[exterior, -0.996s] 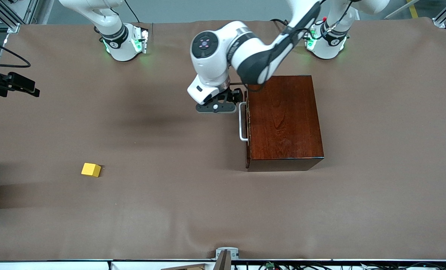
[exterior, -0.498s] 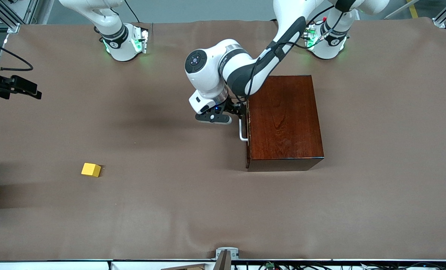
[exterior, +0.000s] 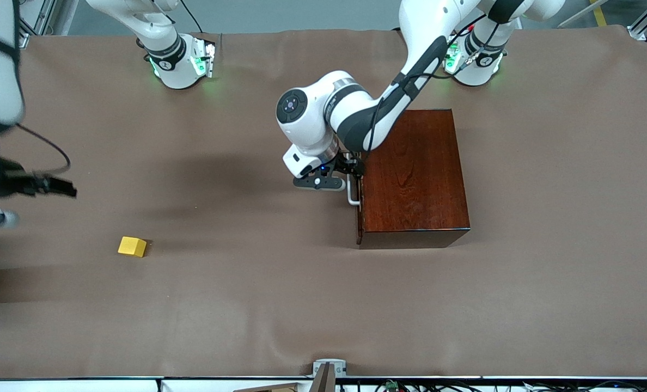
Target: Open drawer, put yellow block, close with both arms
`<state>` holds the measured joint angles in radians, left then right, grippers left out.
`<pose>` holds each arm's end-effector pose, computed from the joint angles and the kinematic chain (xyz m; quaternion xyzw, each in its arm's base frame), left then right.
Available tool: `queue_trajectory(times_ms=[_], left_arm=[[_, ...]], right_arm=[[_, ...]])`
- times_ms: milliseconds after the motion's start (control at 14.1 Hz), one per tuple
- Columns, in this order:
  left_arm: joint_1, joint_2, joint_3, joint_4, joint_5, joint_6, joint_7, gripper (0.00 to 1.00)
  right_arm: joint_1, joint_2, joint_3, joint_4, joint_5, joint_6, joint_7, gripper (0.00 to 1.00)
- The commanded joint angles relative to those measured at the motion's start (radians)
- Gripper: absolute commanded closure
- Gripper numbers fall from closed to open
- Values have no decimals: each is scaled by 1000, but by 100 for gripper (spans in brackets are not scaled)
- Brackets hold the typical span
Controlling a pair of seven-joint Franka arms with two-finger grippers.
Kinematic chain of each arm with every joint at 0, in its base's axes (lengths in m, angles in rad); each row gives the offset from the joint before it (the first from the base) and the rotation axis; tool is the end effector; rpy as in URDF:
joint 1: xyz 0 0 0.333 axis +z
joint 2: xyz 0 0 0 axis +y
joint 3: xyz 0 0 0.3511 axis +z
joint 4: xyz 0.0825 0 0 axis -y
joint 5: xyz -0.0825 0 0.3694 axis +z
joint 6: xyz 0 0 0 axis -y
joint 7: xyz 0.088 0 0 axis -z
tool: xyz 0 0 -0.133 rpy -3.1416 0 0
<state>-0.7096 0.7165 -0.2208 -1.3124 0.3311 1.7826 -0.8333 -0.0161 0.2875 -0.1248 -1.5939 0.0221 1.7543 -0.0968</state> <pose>0.4839 -0.5294 0.3128 -0.9867 0.0831 0.0088 0.1395 0.6210 -0.0774 0.4700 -0.9978 0.0233 0.0628 0.0004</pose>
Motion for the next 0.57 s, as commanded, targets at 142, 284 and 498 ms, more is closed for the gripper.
queue_trajectory(times_ms=[142, 284, 498], left_arm=[[-1, 26, -3, 19, -1, -5, -113, 0], [-5, 32, -5, 21, -15, -2, -142, 0], [-8, 31, -5, 22, -24, 9, -158, 0]], right_arm=[[5, 223, 16, 31, 1, 233, -9, 0], [11, 301, 17, 28, 2, 321, -7, 0], [8, 363, 17, -3, 4, 430, -7, 0]])
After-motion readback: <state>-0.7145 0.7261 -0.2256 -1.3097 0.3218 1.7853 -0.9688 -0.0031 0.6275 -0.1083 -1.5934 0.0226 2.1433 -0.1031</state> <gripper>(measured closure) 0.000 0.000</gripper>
